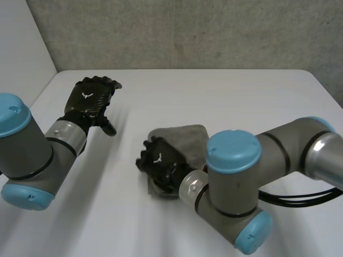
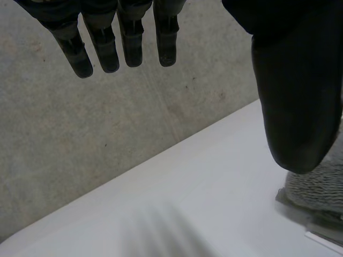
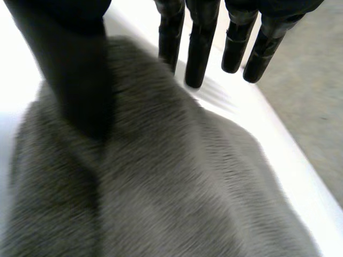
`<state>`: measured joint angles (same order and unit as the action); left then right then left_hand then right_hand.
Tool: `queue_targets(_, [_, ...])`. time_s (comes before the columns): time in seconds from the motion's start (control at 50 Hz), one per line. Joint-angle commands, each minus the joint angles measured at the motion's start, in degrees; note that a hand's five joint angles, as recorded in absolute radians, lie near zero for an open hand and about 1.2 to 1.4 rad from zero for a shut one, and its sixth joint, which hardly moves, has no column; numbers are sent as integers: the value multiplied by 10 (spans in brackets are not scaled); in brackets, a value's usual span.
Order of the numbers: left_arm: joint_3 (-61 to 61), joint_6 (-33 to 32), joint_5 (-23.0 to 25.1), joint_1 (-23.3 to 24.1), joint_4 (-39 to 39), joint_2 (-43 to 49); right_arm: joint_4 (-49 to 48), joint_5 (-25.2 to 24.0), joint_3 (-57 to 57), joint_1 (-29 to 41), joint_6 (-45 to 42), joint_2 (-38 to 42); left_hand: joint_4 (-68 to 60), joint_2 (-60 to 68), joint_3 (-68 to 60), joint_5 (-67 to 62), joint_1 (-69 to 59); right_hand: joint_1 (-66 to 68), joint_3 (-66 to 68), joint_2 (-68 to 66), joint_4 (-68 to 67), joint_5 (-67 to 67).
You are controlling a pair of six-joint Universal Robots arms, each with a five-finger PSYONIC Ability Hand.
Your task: Fold the towel.
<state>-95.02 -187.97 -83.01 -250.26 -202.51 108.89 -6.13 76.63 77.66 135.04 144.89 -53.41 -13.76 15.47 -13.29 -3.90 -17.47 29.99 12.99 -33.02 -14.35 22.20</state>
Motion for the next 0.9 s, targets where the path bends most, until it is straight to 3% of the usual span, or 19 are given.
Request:
queue_targets(0.02, [26,4,-1,14,1,0,-2,22,52,-52,101,-119,38,-31,33,15,51,-200,-30,230,44,-222])
queue_targets(0.14, [50,33,-3,44,20,0,14,26,78,-91,178,-168,38,-29,33,13,49,-200,-30,230,44,-222])
queue_targets(0.18, [66,73,-4,60,43,5,63,19,89,-117,199,-178,38,-31,33,15,51,-200,-30,230,44,-222])
queue_targets(0.3, [82,131,-1,73,84,27,116,12,96,-175,200,-171,38,-29,33,13,49,-200,-30,230,44,-222])
queue_targets(0.38, [90,154,-1,110,110,63,104,-10,91,-205,205,-132,38,-29,33,13,49,-200,-30,230,44,-222])
queue_targets(0.62, [64,136,-5,123,109,137,53,-22,65,-210,236,-47,38,-22,33,7,42,-200,-30,230,44,-222])
queue_targets(0.9, [73,48,-21,123,92,187,18,-17,58,-203,228,3,38,-19,33,3,39,-200,-30,230,44,-222])
